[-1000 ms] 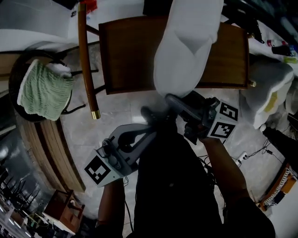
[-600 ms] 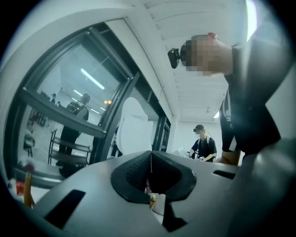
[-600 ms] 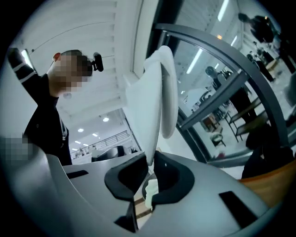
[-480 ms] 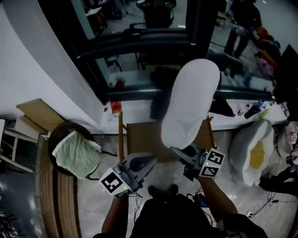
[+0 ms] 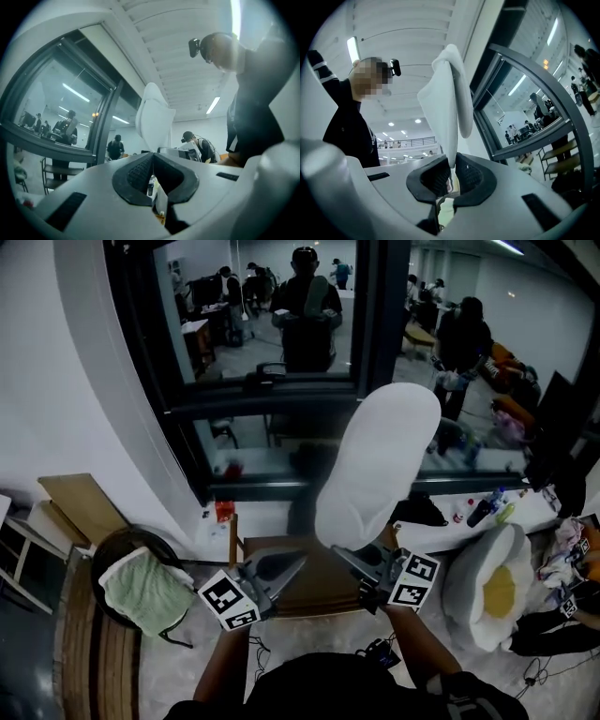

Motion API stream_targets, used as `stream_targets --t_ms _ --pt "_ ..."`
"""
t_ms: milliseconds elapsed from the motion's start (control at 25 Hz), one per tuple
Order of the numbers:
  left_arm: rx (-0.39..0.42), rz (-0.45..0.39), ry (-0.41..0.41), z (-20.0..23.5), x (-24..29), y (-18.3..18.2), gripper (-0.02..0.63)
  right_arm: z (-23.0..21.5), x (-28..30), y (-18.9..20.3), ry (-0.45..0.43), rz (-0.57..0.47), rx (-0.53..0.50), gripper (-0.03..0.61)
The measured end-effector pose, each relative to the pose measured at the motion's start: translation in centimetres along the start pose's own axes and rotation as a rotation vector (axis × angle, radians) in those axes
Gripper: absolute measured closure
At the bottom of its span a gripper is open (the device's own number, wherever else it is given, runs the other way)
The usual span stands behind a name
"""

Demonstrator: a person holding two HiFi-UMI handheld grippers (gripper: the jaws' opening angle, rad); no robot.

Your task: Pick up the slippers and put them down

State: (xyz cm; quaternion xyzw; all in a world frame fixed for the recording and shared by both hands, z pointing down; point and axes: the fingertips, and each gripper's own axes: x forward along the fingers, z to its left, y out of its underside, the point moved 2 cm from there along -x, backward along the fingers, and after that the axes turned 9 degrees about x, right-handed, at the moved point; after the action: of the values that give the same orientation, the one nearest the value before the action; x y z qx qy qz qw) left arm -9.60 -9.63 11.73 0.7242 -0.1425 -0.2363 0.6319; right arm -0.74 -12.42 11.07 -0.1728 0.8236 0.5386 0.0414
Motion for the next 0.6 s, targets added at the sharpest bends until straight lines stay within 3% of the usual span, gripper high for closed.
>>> stream_targets --t_ms 600 --pt "-0.023 0.018 -0.029 1.0 -0.8 1.5 0.601 -0.5 1.6 0.5 -0.026 0.034 -0.005 0.537"
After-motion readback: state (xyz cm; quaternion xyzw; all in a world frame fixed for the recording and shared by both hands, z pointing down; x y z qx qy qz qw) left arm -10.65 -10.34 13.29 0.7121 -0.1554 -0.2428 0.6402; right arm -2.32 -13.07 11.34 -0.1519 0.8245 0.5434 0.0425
